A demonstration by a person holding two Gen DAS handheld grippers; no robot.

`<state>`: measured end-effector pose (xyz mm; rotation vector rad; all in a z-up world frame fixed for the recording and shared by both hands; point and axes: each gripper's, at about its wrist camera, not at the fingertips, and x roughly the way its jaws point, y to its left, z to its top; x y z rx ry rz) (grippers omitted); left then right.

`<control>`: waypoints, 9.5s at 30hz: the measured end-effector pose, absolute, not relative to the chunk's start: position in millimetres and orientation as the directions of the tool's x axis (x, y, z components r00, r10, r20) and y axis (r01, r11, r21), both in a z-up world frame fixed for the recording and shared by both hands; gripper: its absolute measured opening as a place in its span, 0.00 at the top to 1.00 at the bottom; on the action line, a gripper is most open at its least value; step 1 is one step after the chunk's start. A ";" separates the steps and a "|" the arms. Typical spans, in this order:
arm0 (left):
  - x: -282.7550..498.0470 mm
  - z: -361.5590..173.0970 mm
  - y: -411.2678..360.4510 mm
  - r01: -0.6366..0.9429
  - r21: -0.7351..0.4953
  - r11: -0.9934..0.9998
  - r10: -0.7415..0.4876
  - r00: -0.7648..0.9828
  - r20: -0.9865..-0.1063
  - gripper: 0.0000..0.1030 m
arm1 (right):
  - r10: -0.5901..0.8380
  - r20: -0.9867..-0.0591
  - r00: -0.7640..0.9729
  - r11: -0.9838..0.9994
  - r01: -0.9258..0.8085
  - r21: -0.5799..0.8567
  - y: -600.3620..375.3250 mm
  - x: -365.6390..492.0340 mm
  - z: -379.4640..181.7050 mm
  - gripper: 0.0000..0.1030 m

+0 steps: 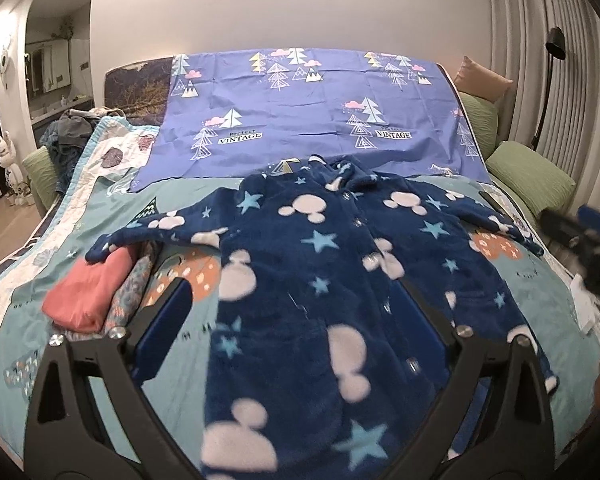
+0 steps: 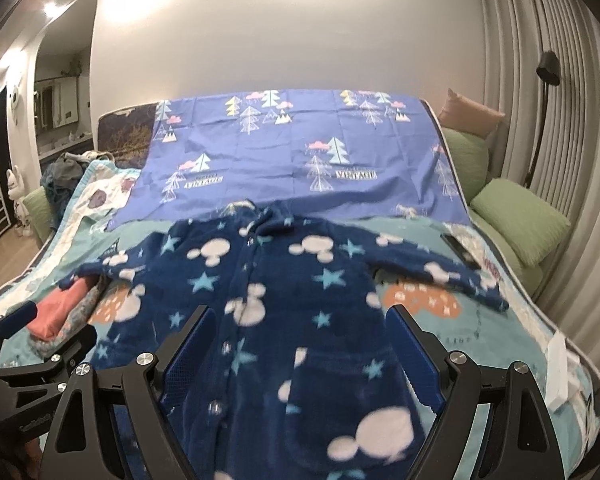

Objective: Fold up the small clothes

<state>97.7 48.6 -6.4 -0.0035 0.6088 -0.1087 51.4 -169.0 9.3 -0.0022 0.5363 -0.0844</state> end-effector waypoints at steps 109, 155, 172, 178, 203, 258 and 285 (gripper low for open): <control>329.6 -112.9 88.6 0.076 -0.072 0.995 -0.104 0.684 -0.722 0.38 | 0.412 -0.706 0.575 0.757 0.216 0.617 -351.0 335.3 -136.5 0.34; 298.5 -74.3 76.9 0.012 -0.060 0.998 -0.051 0.720 -0.693 0.31 | 0.215 -0.786 0.580 0.888 0.220 0.405 -373.2 291.9 -113.5 0.58; 313.7 -102.0 -29.8 0.219 -0.002 0.976 -0.155 0.684 -0.713 0.31 | 0.149 -0.709 0.689 0.276 0.660 0.699 -631.6 246.4 -209.2 0.44; 321.0 -110.0 -33.4 0.226 -0.020 0.974 -0.170 0.670 -0.722 0.31 | 0.065 -0.710 0.701 0.145 0.697 0.702 -649.6 250.2 -231.9 0.44; 322.2 -110.9 -9.7 0.222 -0.128 0.967 -0.245 0.653 -0.717 0.31 | 0.468 -0.500 0.729 0.847 -0.209 0.489 -289.9 337.0 -63.2 0.91; 390.8 -74.4 70.8 0.101 -0.119 0.988 -0.156 0.633 -0.759 0.85 | 0.036 -0.786 0.617 0.998 0.012 0.055 -303.0 317.3 -126.3 0.39; 349.1 -122.7 76.9 0.132 -0.033 0.991 -0.111 0.640 -0.760 0.69 | 0.202 -0.802 0.562 0.949 0.089 0.302 -338.9 323.4 -148.9 0.89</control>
